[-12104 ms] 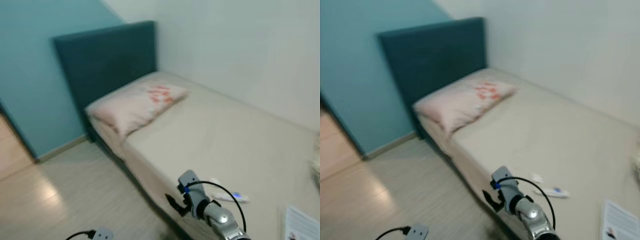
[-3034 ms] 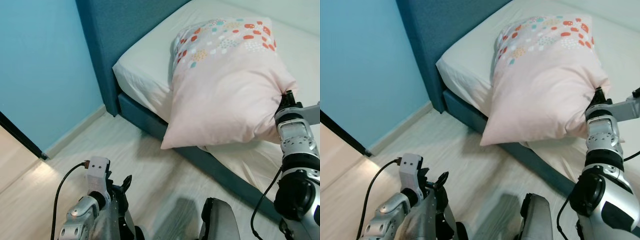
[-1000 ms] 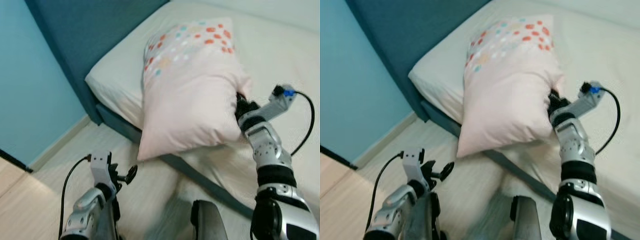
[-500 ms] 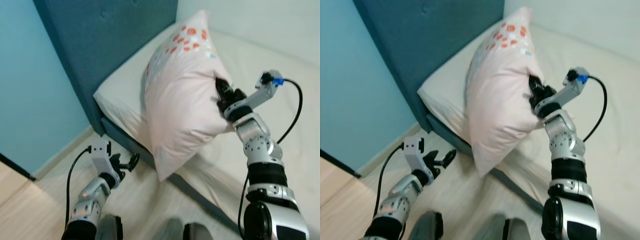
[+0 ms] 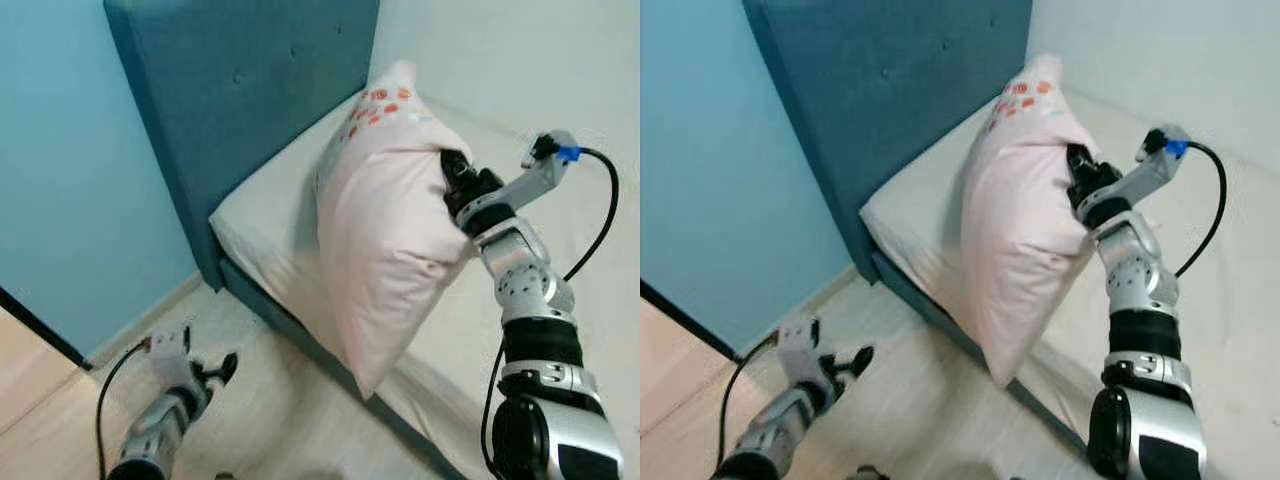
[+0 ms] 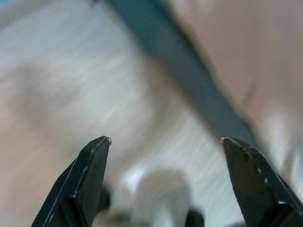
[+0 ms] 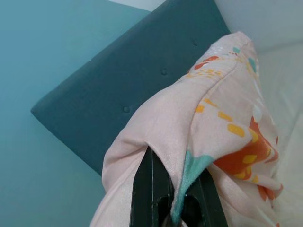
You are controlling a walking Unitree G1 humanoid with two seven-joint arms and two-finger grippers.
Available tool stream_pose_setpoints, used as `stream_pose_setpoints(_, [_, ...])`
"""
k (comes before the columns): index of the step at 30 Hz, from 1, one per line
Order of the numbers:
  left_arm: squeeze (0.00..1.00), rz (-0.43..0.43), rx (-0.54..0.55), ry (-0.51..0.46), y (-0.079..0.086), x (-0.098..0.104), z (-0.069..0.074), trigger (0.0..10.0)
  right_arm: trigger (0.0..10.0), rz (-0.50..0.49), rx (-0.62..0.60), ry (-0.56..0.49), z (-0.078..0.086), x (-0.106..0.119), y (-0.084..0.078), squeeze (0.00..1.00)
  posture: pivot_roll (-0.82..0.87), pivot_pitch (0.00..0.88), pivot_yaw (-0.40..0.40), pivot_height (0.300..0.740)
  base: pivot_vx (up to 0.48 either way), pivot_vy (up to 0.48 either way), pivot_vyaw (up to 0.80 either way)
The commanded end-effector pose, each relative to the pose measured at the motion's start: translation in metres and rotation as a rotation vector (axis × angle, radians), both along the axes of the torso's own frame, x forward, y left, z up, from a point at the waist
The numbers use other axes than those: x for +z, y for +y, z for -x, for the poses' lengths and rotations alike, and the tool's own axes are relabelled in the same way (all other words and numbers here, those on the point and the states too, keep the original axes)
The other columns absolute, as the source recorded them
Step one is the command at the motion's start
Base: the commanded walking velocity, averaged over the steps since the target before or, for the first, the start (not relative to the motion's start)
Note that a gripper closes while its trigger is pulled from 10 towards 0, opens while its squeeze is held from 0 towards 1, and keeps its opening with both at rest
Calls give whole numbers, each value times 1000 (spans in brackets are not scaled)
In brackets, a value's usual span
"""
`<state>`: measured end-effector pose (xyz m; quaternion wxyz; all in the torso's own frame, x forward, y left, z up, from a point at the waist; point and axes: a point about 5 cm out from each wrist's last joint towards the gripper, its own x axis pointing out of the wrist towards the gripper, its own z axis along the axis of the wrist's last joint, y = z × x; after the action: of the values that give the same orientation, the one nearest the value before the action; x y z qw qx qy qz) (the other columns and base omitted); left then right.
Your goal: Clean up the room
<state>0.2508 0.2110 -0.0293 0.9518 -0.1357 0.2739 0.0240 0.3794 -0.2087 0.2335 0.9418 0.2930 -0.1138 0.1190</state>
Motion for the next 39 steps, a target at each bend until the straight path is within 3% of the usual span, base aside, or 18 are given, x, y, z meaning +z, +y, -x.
stream_pose_setpoints(1, [0, -37, 38, 114, 11, -18, 24, 10000, 0, 8, -30, -79, 4, 13, -3, 0, 110, 0, -79, 701, 0, 0, 0])
stream_pose_setpoints(14, [0, -62, 118, 236, 25, -34, 51, 10000, 0, 47, -29, -42, 1, 1, 6, 0, 107, 0, -71, 730, 29, 0, 0])
stream_pose_setpoints(20, [0, -74, 118, 246, 25, -35, 52, 10000, 0, 57, -37, -27, 1, -3, 9, 0, 106, 0, -67, 730, 464, 0, 0])
stream_pose_setpoints(21, [0, -75, 121, 249, 25, -35, 52, 10000, 9882, 56, -43, -25, 2, -5, 9, 0, 106, 0, -67, 730, 480, 0, 0])
stream_pose_setpoints(24, [0, -77, 116, 252, 24, -36, 52, 10000, 10000, 61, -30, -51, 6, -6, 12, 0, 103, 0, -62, 730, 480, 0, 0])
stream_pose_setpoints(29, [0, -79, 96, 253, 20, -36, 51, 10000, 10000, 166, 37, -124, 11, -1, 28, 0, 101, 0, -58, 730, 480, 0, 641])
stream_pose_setpoints(39, [0, -73, 79, 245, 16, -35, 48, 10000, 10000, 169, 58, -227, 16, 19, 34, 0, 100, 0, -56, 730, 480, 0, 700])
